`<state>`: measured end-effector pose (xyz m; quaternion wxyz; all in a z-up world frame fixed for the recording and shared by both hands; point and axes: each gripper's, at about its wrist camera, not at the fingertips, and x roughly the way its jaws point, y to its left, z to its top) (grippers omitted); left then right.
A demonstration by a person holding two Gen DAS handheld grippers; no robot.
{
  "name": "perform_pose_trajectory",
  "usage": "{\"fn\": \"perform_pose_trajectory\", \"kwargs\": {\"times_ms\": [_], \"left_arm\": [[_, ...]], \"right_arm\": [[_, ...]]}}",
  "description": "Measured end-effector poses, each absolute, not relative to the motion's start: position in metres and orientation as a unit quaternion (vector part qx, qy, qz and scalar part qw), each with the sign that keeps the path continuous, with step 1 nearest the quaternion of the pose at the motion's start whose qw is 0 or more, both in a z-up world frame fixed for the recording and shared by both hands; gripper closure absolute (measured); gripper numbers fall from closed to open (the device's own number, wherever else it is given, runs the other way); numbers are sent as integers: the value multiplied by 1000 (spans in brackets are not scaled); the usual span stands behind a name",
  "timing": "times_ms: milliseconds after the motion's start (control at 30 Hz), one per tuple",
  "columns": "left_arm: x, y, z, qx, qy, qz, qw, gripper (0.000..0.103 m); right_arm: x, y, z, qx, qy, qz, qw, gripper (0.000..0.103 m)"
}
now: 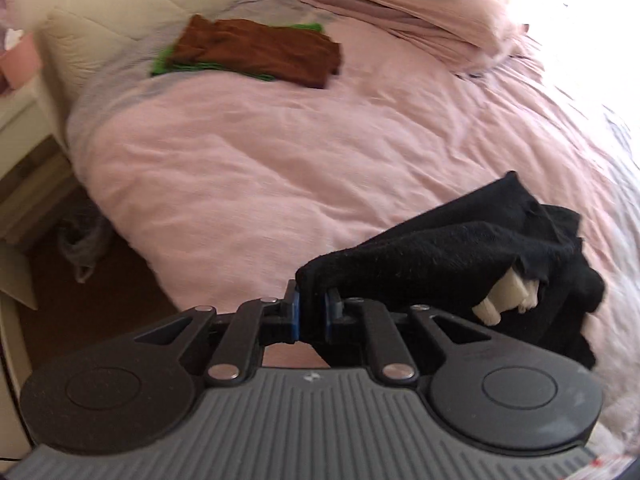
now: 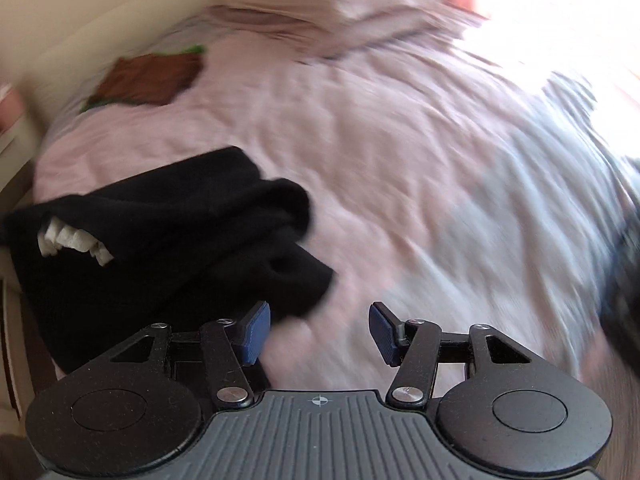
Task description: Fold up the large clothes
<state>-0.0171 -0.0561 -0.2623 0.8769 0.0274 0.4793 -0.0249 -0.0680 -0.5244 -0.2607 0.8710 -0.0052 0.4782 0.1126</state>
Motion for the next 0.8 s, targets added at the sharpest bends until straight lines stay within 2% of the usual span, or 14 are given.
{"fn": "perform_pose_trajectory", "kwargs": {"times_ms": [233,433,533,567,600,800], "left_arm": [[-10,-59,-282,29,490,-10,871,93],[-6,-53,-292,18,498,-6,867,93],[-2,-56,-294,21,498,-4,867,94],[-2,-57,-295,22,497,-3,867,94],[-1,-58,-295,24,497,-4,868,94],[8,-74,-257,19,447,-34,893,94]], "right_arm": [[-2,-442,-302,-145,415,242,865,51],[-14,-397,-349,-332,381,356,786,51],[-18,-384,-372,-371,347,345,789,52],[-14,-381,-378,-370,350,338,791,68],[-9,-379,-381,-364,361,334,791,101],[8,-416,-313,-218,321,222,895,101]]}}
